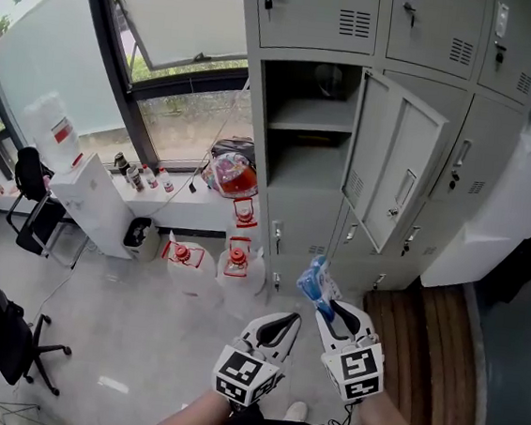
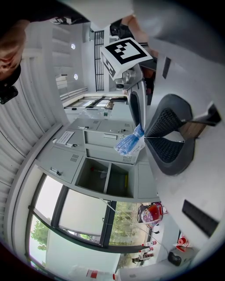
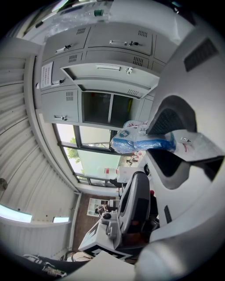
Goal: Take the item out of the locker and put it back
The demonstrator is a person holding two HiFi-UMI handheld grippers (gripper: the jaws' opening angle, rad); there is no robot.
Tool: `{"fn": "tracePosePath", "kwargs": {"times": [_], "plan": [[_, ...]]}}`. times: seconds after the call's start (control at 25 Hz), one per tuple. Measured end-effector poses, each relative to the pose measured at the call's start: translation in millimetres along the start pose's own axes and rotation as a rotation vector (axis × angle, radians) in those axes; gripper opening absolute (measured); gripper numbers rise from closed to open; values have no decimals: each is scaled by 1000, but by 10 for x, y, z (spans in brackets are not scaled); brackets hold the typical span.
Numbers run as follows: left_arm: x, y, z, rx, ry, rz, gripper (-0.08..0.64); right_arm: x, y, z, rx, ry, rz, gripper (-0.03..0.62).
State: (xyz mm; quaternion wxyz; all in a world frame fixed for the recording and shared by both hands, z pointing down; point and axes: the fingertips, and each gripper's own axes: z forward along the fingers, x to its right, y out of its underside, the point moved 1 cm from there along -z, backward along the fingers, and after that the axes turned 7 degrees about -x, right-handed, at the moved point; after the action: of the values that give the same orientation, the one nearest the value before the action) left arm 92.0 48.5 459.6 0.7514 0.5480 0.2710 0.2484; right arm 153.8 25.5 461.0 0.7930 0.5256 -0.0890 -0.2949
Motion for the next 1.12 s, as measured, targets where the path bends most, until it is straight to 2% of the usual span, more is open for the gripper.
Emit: {"fn": "tracePosePath", "kwargs": {"times": [0.36,1.12], "plan": [[-311,-131,-13,8,20,24,17,-10,-208,286,-7,23,-9,158],[-1593,-563,188,33,135,121,17,212,-1114,1558,-23,168,-58,158]]}}
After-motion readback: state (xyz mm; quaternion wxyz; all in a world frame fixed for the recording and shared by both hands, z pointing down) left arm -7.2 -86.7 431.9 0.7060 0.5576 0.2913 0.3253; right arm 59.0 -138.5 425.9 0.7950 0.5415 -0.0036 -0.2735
